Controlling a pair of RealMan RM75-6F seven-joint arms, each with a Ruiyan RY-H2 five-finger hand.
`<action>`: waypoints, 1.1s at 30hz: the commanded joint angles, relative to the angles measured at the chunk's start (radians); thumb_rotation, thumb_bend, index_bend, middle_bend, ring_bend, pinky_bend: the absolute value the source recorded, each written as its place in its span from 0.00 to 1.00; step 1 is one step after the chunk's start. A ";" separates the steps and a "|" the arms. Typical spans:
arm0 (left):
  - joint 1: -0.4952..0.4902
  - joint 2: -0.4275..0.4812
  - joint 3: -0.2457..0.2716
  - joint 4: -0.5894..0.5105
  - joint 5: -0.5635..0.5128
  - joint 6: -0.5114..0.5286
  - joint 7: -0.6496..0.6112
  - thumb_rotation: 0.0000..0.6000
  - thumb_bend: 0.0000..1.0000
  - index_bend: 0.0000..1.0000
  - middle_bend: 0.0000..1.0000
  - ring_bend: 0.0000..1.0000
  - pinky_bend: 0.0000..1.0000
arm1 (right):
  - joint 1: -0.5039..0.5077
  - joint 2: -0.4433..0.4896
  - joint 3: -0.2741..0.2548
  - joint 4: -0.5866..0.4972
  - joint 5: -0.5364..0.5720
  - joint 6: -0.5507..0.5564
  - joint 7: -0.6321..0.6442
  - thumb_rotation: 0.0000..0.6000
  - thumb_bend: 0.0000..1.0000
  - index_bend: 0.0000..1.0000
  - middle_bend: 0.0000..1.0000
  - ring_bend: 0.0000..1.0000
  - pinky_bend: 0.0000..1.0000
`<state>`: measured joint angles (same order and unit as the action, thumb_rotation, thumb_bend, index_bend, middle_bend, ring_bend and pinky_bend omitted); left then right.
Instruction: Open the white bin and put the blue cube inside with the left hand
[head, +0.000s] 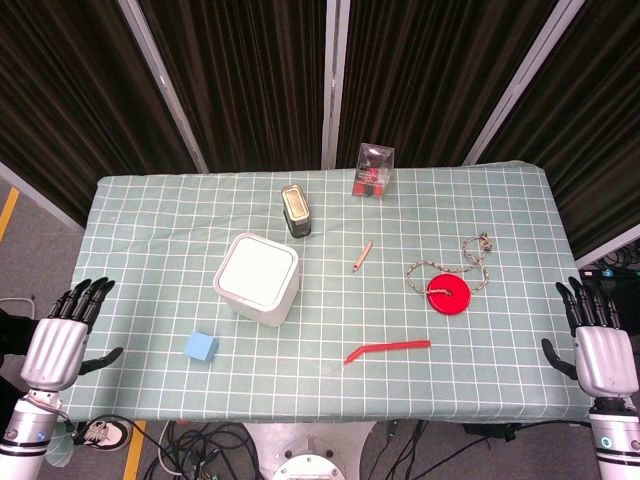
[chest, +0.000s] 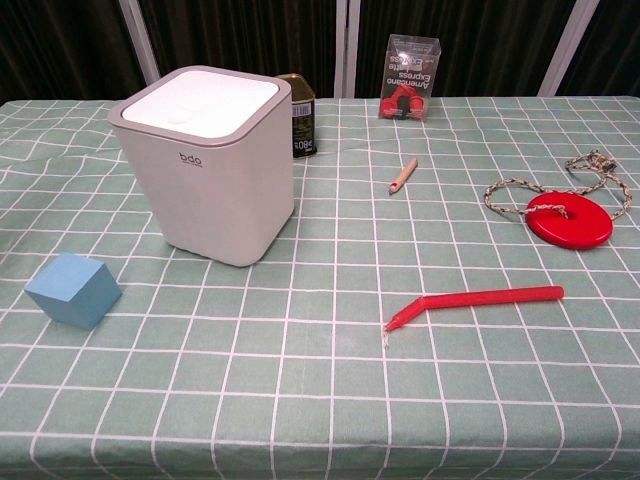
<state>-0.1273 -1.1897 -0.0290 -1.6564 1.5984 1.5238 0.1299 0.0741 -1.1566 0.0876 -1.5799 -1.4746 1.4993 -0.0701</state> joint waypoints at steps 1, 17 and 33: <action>0.000 0.000 -0.001 -0.001 -0.001 -0.001 0.000 1.00 0.07 0.09 0.09 0.06 0.17 | -0.002 0.001 -0.002 0.001 0.001 -0.001 -0.002 1.00 0.23 0.00 0.00 0.00 0.00; -0.116 -0.050 -0.011 -0.067 0.127 -0.092 0.038 1.00 0.07 0.08 0.09 0.06 0.17 | -0.003 -0.016 -0.008 0.025 0.017 -0.020 0.006 1.00 0.23 0.00 0.00 0.00 0.00; -0.300 -0.193 -0.059 -0.064 0.099 -0.323 0.182 1.00 0.07 0.08 0.11 0.05 0.17 | 0.000 -0.025 -0.004 0.054 0.023 -0.030 0.036 1.00 0.23 0.00 0.00 0.00 0.00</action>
<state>-0.4171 -1.3741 -0.0828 -1.7249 1.7121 1.2149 0.2915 0.0744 -1.1812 0.0835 -1.5266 -1.4514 1.4697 -0.0353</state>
